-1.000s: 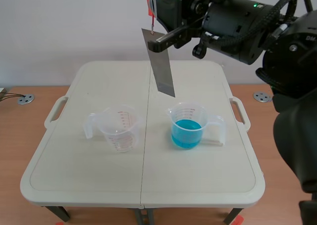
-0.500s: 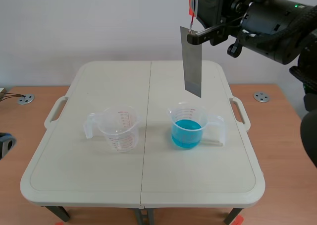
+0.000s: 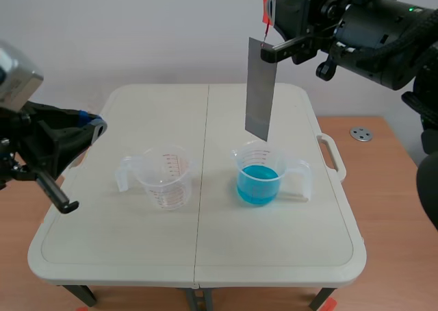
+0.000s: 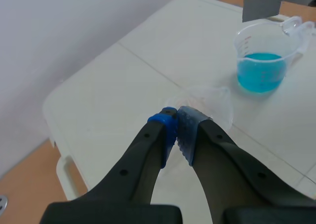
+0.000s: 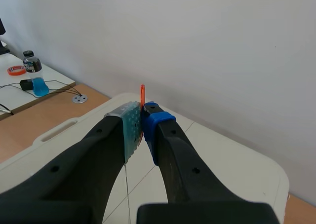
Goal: Hold the metal plate by the orange handle, dip it into the blue solution, take it out and point at it, then put the plate back in the beaker on the left.
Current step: 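Move the plate over the blue solution, then point at the plate with the left hand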
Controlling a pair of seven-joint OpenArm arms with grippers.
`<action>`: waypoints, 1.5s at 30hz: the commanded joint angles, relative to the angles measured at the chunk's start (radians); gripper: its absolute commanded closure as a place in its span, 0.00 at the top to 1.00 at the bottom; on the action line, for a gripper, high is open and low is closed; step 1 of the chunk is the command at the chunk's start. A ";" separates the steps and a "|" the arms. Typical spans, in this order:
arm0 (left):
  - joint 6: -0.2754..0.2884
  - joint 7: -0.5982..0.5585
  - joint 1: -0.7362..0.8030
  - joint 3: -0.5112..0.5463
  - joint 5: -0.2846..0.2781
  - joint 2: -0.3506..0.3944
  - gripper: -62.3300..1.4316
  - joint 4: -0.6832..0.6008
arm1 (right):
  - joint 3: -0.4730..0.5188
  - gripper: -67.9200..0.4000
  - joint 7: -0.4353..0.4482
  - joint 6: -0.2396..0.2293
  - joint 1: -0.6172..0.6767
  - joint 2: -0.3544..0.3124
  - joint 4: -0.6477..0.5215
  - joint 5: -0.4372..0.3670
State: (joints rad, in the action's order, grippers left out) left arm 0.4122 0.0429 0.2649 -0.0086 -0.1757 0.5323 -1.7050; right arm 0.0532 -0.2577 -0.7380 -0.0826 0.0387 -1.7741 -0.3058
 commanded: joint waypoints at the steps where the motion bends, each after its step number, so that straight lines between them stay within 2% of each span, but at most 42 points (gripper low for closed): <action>1: -0.005 0.016 -0.048 -0.026 -0.010 0.003 0.04 -0.008 | 0.000 0.02 0.015 -0.008 -0.012 -0.003 -0.027 -0.019; 5: -0.006 0.066 -0.167 -0.124 -0.010 -0.006 0.04 0.020 | 0.000 0.02 0.008 -0.008 -0.012 -0.003 -0.027 -0.019; 9: -0.007 0.083 -0.267 -0.209 -0.008 -0.035 0.04 0.105 | 0.000 0.02 0.008 -0.008 -0.012 -0.003 -0.027 -0.019; 18: -0.012 0.080 -0.430 -0.353 0.073 -0.137 0.04 0.307 | 0.000 0.02 0.008 -0.008 -0.012 -0.003 -0.027 -0.019; 24: -0.062 0.077 -0.499 -0.427 0.119 -0.200 0.04 0.393 | 0.000 0.02 0.008 -0.008 -0.012 -0.003 -0.027 -0.019; 30: -0.116 0.062 -0.524 -0.465 0.163 -0.250 0.04 0.437 | 0.000 0.02 0.008 -0.008 -0.012 -0.003 -0.027 -0.019; 41: -0.138 0.006 -0.546 -0.509 0.246 -0.307 0.04 0.505 | 0.000 0.02 -0.002 -0.008 -0.012 -0.003 -0.027 -0.019; 45: -0.141 -0.016 -0.556 -0.509 0.252 -0.319 0.04 0.515 | 0.000 0.02 -0.003 -0.008 -0.012 -0.003 -0.027 -0.019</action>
State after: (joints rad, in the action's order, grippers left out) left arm 0.2798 0.0486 -0.2714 -0.5194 0.0830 0.2184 -1.1767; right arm 0.0532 -0.2729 -0.7380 -0.0826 0.0387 -1.7741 -0.3061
